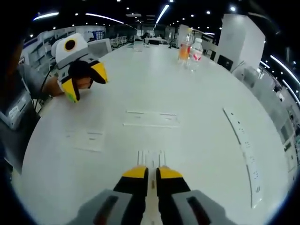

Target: Locate the socket holder cover, grip the socket holder cover, clip it into the socket holder slot.

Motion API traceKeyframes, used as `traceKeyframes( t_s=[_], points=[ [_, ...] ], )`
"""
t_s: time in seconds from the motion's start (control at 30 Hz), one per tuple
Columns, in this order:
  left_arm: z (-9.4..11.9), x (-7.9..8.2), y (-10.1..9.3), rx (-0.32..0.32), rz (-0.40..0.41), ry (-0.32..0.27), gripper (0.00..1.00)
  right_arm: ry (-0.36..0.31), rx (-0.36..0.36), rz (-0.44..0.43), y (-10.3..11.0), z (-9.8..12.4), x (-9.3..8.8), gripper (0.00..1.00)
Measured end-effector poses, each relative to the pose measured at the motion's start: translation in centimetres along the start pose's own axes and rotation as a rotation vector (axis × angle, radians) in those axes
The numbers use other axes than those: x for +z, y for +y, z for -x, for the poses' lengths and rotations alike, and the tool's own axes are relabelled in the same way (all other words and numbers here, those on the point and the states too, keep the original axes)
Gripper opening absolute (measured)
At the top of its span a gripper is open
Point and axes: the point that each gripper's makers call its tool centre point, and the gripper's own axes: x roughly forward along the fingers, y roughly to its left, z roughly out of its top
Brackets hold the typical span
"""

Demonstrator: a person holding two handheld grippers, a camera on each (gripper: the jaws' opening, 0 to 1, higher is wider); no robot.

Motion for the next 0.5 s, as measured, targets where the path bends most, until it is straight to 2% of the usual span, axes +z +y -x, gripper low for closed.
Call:
traceKeyframes(
  t_s=[0.5],
  points=[
    [-0.12, 0.01, 0.64, 0.0, 0.004, 0.003, 0.26, -0.008, 0.005, 0.012, -0.51, -0.32, 0.49, 0.09]
  ],
)
